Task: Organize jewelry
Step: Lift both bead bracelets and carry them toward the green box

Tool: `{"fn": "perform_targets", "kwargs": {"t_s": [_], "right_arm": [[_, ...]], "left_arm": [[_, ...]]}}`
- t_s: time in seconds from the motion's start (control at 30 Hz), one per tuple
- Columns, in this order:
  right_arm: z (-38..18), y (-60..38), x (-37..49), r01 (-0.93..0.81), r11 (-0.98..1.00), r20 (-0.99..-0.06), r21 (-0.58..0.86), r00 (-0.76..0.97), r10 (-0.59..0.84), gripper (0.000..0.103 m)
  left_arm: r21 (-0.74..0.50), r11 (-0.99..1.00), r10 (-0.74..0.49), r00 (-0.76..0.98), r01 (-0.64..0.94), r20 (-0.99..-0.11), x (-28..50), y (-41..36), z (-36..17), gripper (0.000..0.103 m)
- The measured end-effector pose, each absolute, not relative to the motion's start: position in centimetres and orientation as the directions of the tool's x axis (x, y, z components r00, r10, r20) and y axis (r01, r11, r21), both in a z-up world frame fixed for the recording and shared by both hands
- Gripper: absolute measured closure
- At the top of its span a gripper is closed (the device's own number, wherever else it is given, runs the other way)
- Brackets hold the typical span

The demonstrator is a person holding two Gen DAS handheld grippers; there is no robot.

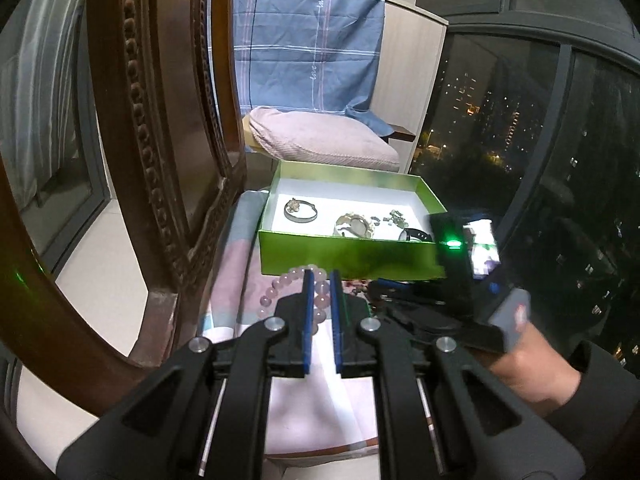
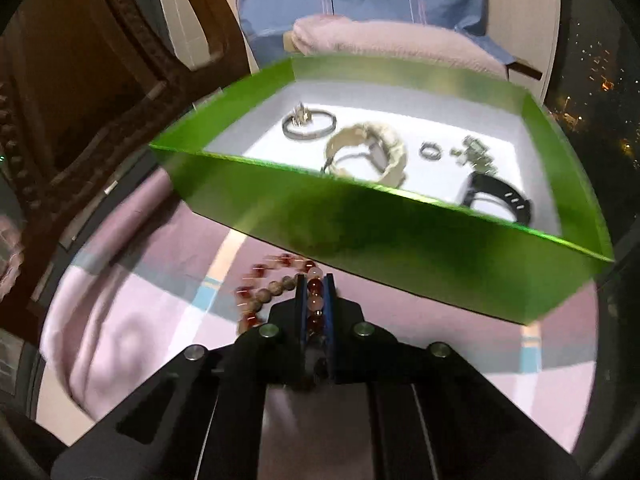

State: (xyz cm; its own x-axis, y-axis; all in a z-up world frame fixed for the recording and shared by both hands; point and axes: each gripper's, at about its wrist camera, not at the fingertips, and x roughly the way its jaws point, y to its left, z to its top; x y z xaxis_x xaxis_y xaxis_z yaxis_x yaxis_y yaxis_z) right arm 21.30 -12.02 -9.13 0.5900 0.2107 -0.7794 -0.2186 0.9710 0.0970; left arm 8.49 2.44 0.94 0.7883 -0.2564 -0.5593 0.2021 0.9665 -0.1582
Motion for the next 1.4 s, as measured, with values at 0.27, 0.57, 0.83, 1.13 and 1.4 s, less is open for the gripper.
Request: {"fn": "perform_targets", "kwargs": {"t_s": [0.27, 0.57, 0.83, 1.13, 1.4], "right_arm": [[0.0, -16.7, 12.5, -0.252, 0.95, -0.596, 0.181, 0.74, 0.31, 0.095], [1.8, -20.0, 8.9, -0.214, 0.96, -0.568, 0.183, 0.773, 0.281, 0.095], [1.6, -20.5, 8.2, -0.218, 0.96, -0.575, 0.176, 0.768, 0.28, 0.095], [1.8, -20.6, 8.1, -0.221, 0.959, -0.577, 0.177, 0.766, 0.284, 0.095], [1.9, -20.6, 8.1, -0.222, 0.959, -0.578, 0.178, 0.765, 0.284, 0.095]], "left_arm": [[-0.177, 0.957, -0.288, 0.791, 0.228, -0.539, 8.0, 1.7, 1.4, 0.095], [-0.183, 0.948, -0.317, 0.778, 0.259, -0.543, 8.0, -0.5, 1.4, 0.095], [-0.169, 0.95, -0.312, 0.772, 0.262, -0.554, 8.1, -1.6, 1.2, 0.095], [-0.162, 0.954, -0.299, 0.77, 0.252, -0.563, 8.4, -1.6, 1.0, 0.095], [-0.157, 0.955, -0.296, 0.764, 0.253, -0.573, 8.5, -1.7, 0.7, 0.095]]}}
